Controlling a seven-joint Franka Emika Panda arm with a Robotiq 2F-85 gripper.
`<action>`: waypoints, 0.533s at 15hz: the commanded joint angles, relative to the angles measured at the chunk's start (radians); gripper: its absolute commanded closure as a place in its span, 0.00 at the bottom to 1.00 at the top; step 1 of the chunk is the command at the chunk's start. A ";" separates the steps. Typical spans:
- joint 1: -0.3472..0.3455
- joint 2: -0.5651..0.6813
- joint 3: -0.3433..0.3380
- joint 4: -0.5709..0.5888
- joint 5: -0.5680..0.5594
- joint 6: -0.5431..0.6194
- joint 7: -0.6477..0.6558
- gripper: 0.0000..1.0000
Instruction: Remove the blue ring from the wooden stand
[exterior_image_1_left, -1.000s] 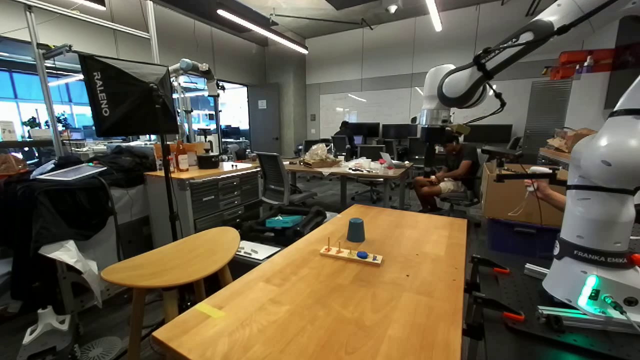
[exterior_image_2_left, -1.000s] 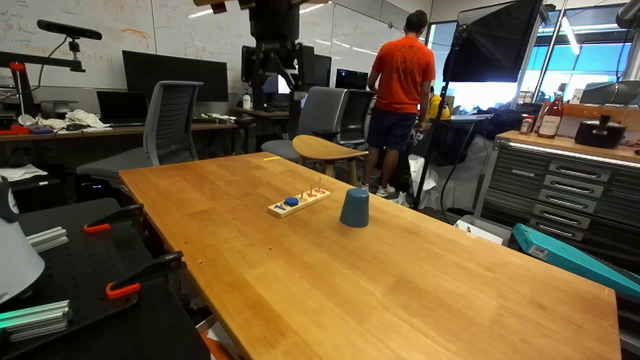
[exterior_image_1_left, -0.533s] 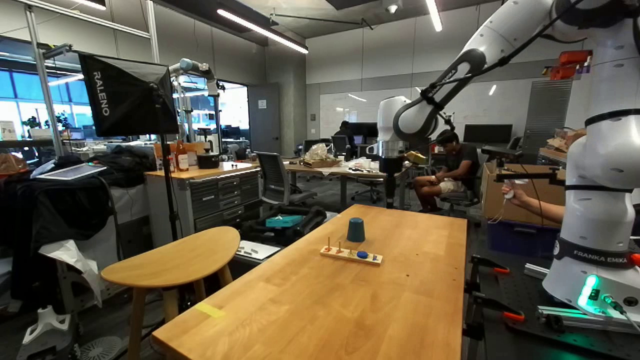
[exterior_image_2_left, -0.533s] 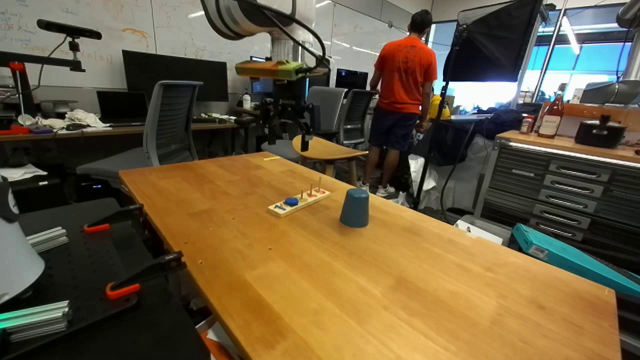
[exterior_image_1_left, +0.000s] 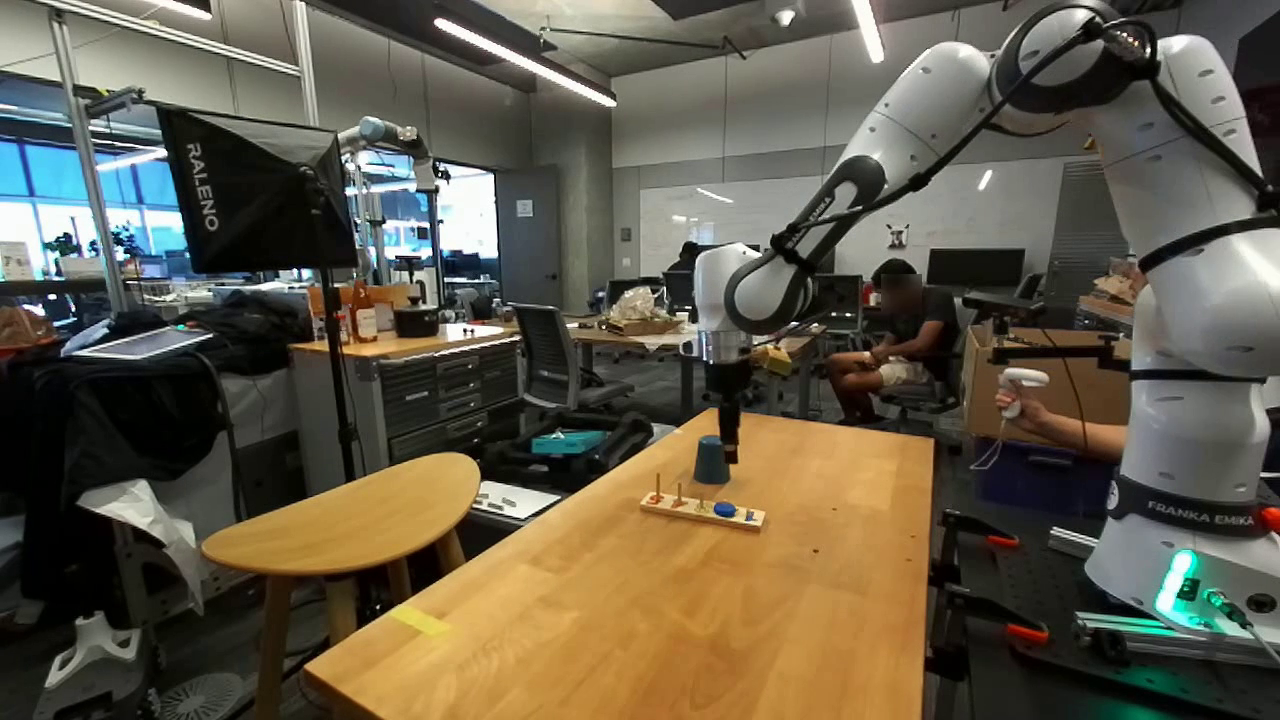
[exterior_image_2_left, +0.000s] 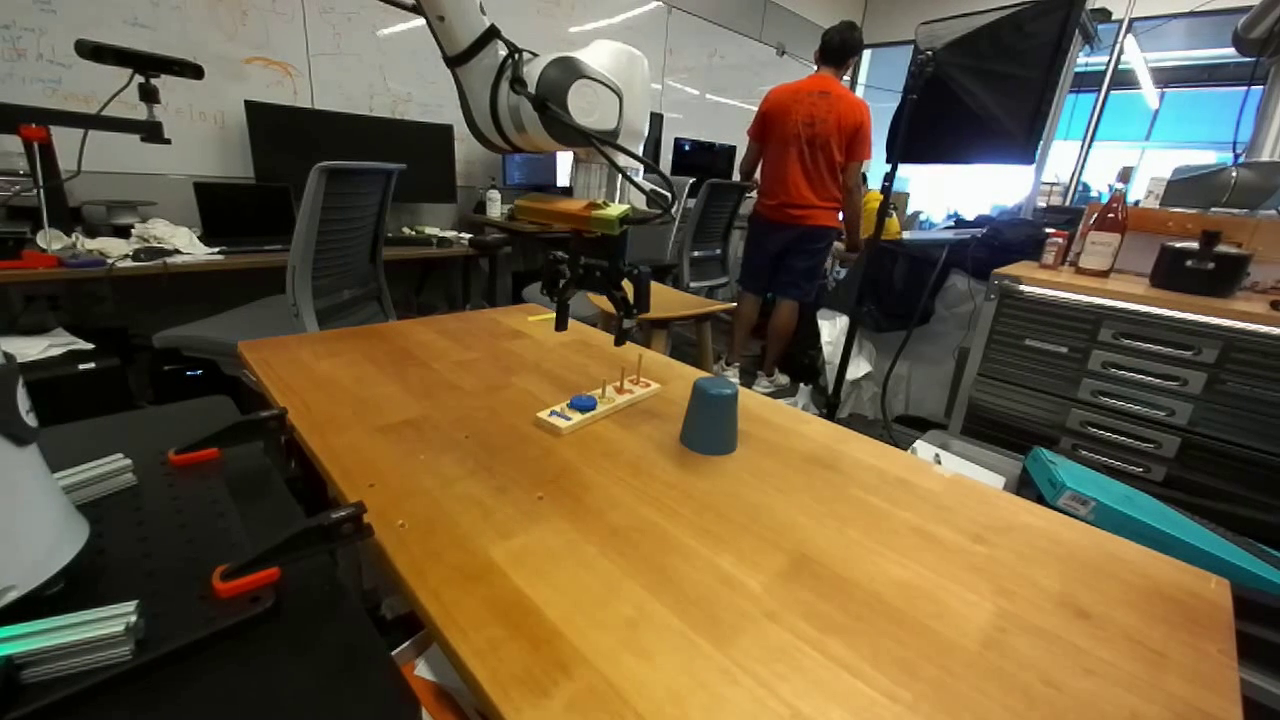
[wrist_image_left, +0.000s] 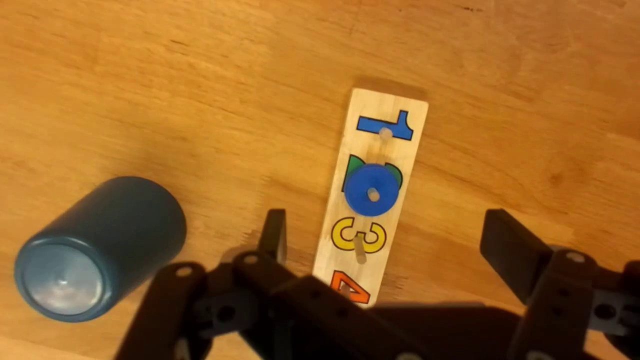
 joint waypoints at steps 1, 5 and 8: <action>0.013 0.090 0.030 0.079 -0.018 -0.003 0.042 0.00; 0.034 0.126 0.039 0.083 -0.044 0.007 0.076 0.00; 0.055 0.142 0.026 0.068 -0.088 0.023 0.115 0.00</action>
